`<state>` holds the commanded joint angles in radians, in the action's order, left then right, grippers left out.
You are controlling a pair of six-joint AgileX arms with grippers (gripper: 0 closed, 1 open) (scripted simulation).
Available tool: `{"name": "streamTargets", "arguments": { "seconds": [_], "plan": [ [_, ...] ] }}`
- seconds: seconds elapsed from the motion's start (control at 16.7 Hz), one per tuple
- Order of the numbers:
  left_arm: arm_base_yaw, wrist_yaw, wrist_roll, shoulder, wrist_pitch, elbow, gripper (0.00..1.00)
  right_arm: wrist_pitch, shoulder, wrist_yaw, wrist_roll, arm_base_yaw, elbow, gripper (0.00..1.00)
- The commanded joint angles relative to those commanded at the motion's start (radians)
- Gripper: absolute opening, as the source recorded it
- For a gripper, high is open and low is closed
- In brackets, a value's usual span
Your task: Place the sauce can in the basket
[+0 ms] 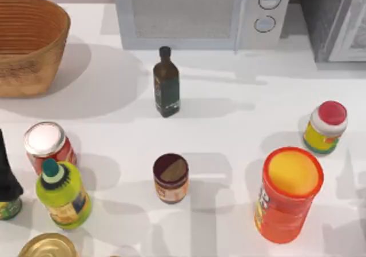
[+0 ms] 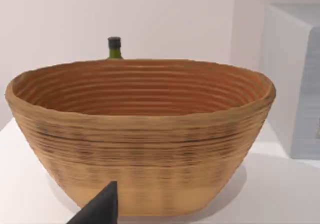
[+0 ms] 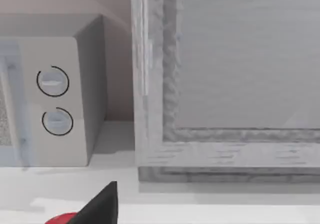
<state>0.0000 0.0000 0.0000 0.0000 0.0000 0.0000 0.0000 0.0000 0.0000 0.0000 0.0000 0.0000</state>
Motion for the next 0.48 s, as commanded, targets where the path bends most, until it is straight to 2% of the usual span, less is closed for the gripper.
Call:
{"name": "streamTargets", "arguments": {
  "seconds": [0.24,0.48],
  "plan": [
    [0.012,0.025,0.03,0.033,-0.011,0.027,1.0,0.0,0.0,0.0,0.0,0.0,0.0,1.0],
    [0.045,0.149,0.182,0.221,-0.041,0.17,1.0,0.0,0.0,0.0,0.0,0.0,0.0,1.0]
  ]
}}
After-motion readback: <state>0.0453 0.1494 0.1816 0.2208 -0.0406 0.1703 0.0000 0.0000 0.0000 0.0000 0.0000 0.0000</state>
